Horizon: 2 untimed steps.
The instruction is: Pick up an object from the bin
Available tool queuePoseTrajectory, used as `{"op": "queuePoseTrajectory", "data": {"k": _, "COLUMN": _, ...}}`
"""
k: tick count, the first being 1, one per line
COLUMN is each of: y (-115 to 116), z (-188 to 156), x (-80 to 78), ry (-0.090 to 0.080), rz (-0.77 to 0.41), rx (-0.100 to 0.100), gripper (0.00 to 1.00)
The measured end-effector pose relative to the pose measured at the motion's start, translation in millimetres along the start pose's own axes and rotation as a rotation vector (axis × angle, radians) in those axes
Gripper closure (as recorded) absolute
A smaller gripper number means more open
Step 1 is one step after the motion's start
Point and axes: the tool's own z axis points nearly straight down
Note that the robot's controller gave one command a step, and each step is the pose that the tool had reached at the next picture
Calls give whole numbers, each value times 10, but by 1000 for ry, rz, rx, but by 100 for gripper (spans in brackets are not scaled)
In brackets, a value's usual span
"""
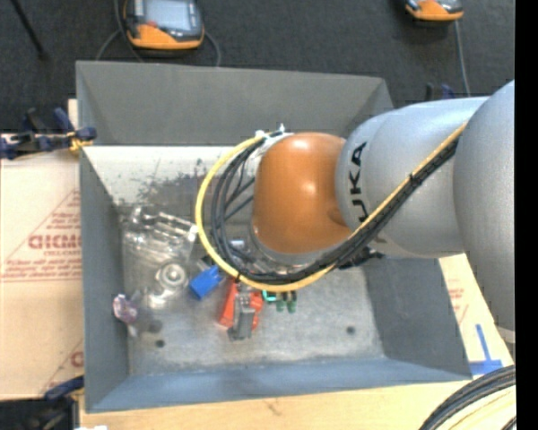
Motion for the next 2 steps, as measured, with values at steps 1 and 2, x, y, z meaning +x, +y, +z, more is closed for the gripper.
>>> {"op": "queuePoseTrajectory", "data": {"k": 1, "y": 44, "z": 823, "x": -582, "ry": -4, "rz": -201, "rx": 1, "gripper": 0}}
{"op": "queuePoseTrajectory", "data": {"k": 2, "y": 51, "z": 809, "x": -587, "ry": -11, "rz": -198, "rx": -1, "gripper": 100}}
